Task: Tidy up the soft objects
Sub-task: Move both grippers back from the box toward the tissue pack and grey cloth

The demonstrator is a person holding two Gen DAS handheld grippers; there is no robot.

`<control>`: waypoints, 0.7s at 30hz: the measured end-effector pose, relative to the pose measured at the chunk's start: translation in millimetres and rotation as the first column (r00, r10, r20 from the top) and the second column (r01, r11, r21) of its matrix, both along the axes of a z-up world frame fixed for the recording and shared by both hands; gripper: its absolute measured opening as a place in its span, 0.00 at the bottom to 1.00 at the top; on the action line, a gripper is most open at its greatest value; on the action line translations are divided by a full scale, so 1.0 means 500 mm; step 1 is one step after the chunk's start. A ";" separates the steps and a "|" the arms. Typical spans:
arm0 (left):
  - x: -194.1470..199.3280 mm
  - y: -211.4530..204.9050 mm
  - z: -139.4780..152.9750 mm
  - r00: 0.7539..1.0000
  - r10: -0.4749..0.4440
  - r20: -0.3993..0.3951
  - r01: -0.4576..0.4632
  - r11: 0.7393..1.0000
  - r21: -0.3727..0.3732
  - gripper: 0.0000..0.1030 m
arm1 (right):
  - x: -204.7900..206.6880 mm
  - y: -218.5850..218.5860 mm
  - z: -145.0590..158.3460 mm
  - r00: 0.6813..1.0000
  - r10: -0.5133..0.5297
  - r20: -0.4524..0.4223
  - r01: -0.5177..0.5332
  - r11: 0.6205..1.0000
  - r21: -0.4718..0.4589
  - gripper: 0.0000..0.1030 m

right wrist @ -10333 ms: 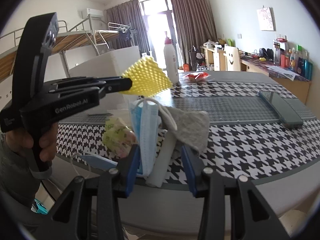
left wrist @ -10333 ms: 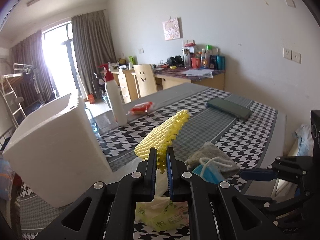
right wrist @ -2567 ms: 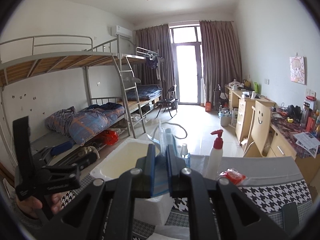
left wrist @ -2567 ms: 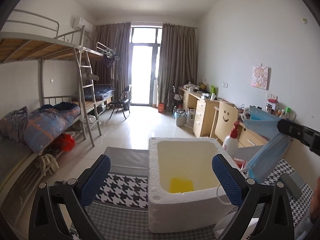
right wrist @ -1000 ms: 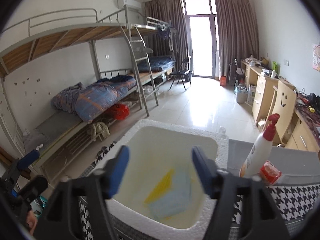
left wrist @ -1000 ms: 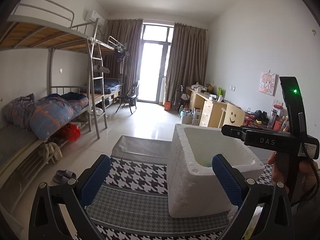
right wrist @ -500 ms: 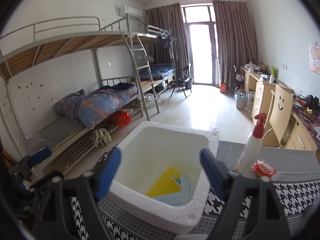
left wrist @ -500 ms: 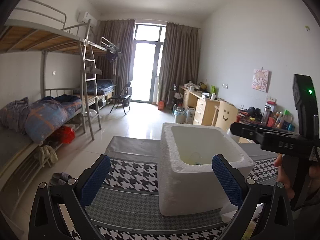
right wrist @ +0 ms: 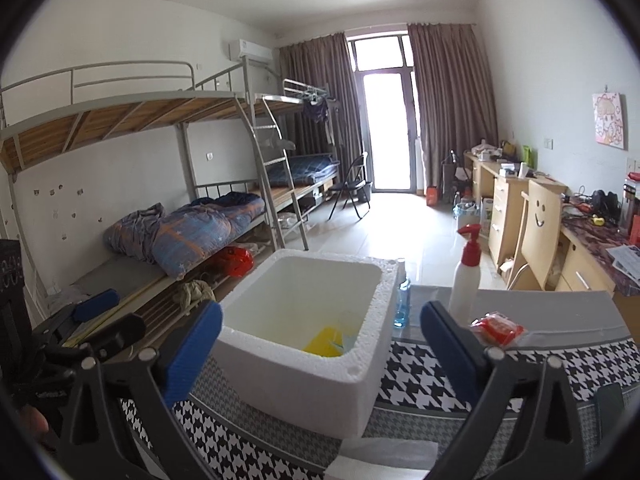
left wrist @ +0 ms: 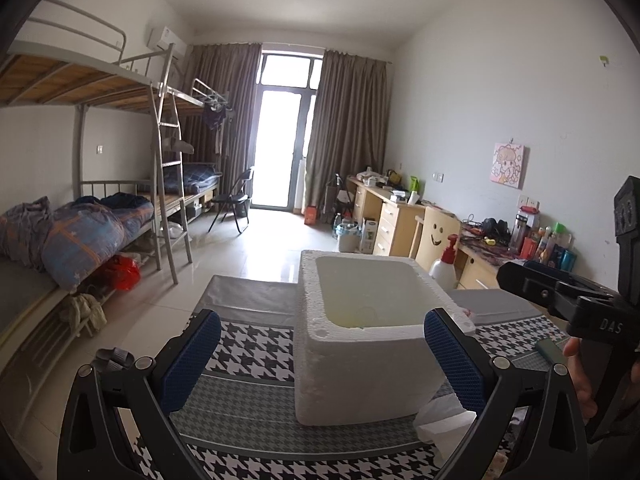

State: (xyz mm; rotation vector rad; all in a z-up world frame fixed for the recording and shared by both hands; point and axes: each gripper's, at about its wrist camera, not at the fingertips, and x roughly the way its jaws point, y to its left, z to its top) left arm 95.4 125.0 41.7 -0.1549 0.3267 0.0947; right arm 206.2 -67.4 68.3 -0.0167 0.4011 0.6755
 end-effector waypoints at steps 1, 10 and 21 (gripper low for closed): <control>0.000 -0.005 0.002 1.000 -0.005 0.000 0.005 1.000 0.000 0.99 | -0.003 -0.004 0.000 1.000 -0.002 0.006 0.002 1.000 0.001 0.98; -0.015 -0.029 0.012 0.999 -0.031 0.010 0.031 1.000 0.001 0.99 | -0.040 -0.029 0.003 0.997 -0.033 0.064 0.034 0.999 -0.005 0.98; -0.032 -0.059 0.007 0.998 -0.065 0.024 0.065 0.998 0.004 0.99 | -0.066 -0.080 -0.019 0.995 -0.076 0.066 0.075 0.997 0.021 0.98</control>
